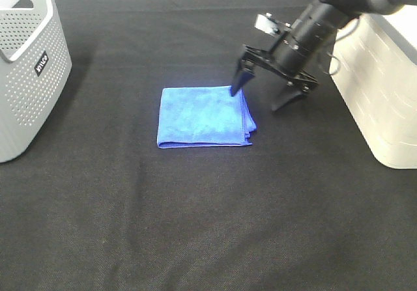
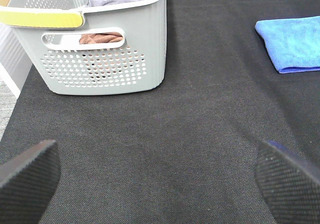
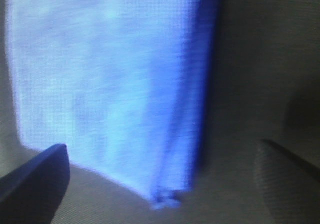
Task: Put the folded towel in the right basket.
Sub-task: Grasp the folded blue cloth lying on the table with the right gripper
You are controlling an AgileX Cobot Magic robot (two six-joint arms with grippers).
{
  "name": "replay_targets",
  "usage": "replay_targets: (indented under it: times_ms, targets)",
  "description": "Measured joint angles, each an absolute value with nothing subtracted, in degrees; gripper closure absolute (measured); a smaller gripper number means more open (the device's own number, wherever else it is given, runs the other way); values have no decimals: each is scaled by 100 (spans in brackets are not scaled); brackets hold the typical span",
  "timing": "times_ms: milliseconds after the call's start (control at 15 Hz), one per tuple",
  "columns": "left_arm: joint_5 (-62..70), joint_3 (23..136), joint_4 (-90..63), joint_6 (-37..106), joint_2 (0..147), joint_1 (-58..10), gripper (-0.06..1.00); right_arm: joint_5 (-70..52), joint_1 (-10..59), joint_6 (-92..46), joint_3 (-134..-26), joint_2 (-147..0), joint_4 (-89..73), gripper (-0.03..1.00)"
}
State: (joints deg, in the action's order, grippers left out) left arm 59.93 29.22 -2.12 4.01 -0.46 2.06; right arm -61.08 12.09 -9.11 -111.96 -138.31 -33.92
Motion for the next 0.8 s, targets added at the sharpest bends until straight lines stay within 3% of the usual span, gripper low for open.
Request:
replay_targets:
  times_ms: [800]
  targets:
    - [5993, 2922, -212, 401, -46, 206, -5, -6165, 1226, -1020, -11333, -14358, -3879, 2]
